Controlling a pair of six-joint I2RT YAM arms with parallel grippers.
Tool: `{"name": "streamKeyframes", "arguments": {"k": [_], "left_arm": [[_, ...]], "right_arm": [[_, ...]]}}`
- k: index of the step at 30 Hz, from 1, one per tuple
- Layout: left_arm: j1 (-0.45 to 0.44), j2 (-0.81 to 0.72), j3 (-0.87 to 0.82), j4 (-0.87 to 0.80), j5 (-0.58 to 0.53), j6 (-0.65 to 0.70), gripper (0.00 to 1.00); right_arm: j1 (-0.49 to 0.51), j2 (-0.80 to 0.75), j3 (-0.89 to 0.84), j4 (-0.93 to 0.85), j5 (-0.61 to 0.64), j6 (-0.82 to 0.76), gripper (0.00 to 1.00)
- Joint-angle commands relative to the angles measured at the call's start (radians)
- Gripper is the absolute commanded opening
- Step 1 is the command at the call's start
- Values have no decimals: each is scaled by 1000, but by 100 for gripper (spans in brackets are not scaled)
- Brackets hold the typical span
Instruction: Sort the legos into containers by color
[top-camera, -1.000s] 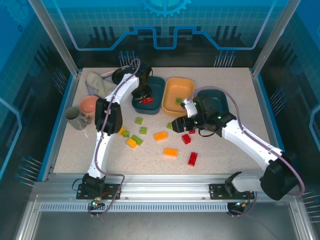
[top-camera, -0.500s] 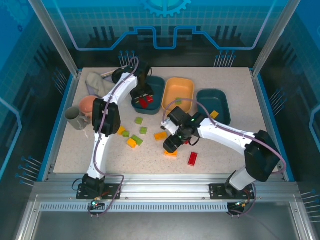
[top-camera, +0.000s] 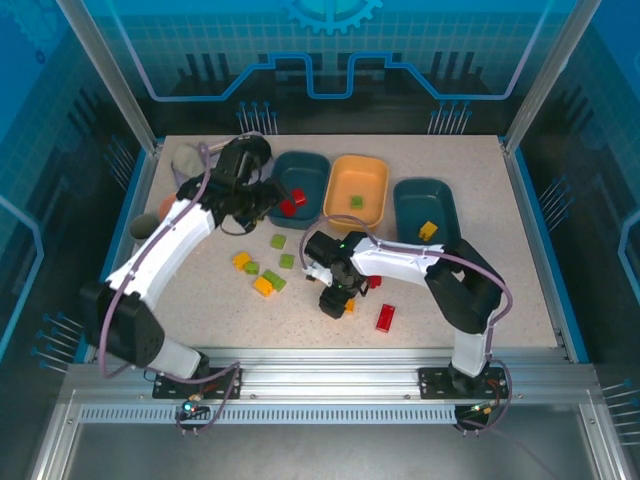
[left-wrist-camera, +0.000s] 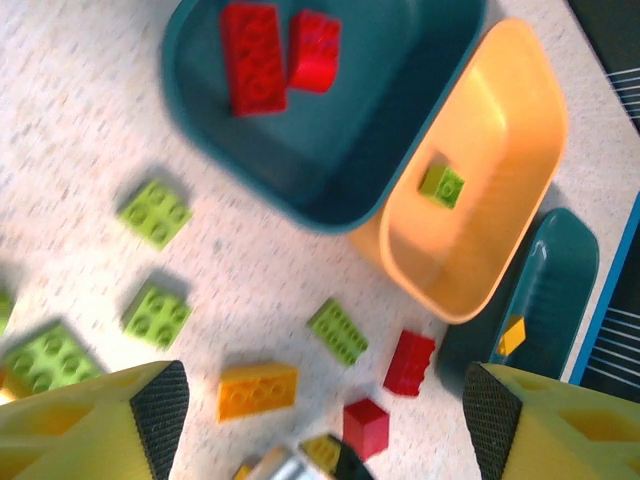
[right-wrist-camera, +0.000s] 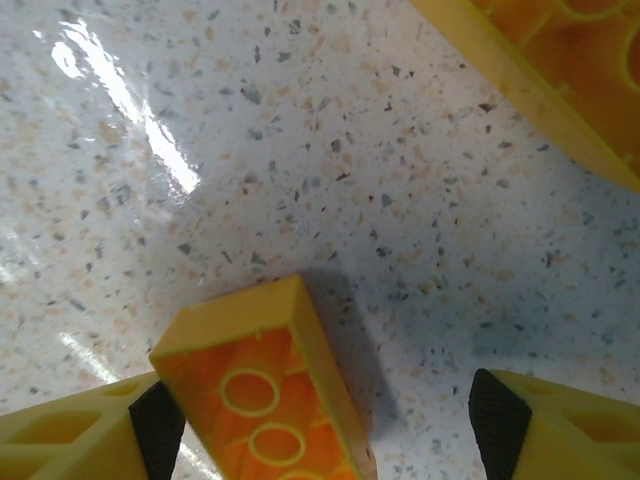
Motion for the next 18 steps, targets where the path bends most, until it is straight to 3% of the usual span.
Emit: {"name": "streamKeyframes", "arguments": {"k": [1,7,14,18], "left_arm": [[-15,-110,-105,26,46,-49,77],[-46,-259,-255,-9,55,-38,77],[-129,-332,-381,34,77,12,76],[-184,-332,-421,94,94,49,76]], "right_arm": [[25,34,29,-39,29,24,74],[32,63,11,-28,44,43,65],[33,50,7,-10,71,76,27],[4,-49,11,-8,122,129,20]]}}
